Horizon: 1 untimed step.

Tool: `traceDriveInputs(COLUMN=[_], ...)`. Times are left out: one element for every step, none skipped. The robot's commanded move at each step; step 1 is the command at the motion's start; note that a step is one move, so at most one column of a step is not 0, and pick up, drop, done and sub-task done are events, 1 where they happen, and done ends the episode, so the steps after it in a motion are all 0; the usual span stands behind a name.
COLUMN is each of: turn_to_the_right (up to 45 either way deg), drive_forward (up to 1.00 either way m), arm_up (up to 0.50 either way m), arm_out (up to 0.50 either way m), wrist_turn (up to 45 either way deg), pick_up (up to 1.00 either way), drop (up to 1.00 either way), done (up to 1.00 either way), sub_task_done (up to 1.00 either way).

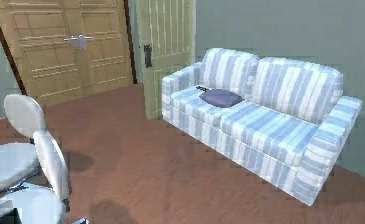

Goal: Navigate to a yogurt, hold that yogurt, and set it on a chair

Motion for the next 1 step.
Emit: traceDriveInputs(turn_to_the_right=[-45.0], drive_forward=[0.0], arm_up=[0.0], arm_out=[0.0], wrist_turn=[0.0], pick_up=[0.0], drop=[0.0], done=[0.0], sub_task_done=[0.0])
